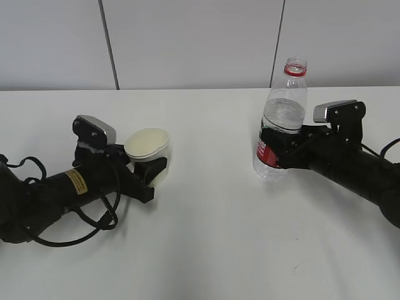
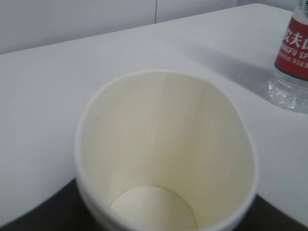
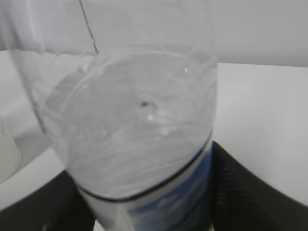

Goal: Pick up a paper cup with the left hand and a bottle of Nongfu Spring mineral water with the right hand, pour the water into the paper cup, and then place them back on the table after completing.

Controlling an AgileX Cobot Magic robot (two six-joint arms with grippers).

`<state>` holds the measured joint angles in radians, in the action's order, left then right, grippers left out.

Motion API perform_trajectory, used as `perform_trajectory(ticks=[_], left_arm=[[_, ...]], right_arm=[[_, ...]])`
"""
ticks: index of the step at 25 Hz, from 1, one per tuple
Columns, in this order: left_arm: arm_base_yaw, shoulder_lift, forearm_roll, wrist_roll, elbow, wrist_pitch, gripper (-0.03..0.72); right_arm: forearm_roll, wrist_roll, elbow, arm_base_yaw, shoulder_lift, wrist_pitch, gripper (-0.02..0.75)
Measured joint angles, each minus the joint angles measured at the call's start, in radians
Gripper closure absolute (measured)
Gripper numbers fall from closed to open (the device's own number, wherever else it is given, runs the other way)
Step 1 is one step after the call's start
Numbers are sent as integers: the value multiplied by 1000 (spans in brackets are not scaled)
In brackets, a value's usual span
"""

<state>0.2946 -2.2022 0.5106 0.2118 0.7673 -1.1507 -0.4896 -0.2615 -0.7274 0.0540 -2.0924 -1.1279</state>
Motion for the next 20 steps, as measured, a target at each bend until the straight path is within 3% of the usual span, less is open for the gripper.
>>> perform_trajectory(ticks=[11,20], left_arm=[[7,0,99,82,1,-7,293],[101,0,111,110,24,7,294]], right_arm=[[-23,36,-2,0,1,7,290],[-70,54,-3,0,83,155,290]])
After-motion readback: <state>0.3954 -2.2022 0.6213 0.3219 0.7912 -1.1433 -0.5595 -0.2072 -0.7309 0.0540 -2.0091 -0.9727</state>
